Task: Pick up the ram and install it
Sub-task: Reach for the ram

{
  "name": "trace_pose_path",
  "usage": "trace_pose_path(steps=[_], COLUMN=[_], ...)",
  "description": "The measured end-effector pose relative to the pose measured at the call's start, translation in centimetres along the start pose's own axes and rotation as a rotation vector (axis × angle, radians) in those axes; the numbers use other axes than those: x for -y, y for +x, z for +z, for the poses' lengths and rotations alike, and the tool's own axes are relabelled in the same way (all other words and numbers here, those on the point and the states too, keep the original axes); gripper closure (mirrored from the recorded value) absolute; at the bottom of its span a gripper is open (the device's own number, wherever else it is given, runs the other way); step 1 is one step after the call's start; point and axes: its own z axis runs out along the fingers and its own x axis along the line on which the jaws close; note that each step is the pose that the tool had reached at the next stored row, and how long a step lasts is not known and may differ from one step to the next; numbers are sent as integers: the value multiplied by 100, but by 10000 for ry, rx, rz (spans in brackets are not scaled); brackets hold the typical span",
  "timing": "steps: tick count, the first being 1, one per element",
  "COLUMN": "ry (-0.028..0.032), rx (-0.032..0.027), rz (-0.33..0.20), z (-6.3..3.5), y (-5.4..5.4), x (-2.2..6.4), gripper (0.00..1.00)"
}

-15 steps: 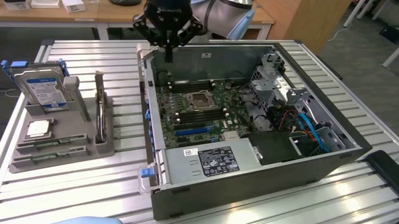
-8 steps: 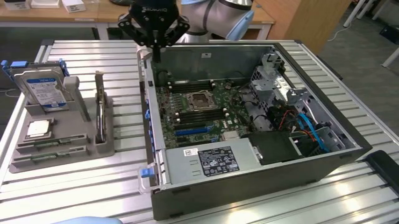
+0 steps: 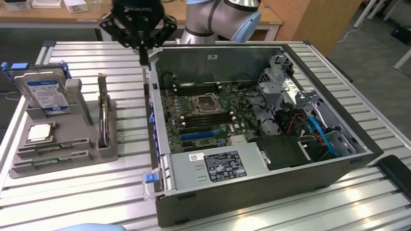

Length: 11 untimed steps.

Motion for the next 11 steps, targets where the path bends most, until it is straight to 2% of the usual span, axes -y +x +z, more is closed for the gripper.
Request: trace_pose_path(steps=[11], ry=[0], rx=[2], rz=[2], z=[-13], y=[501], x=[23], gripper=[90])
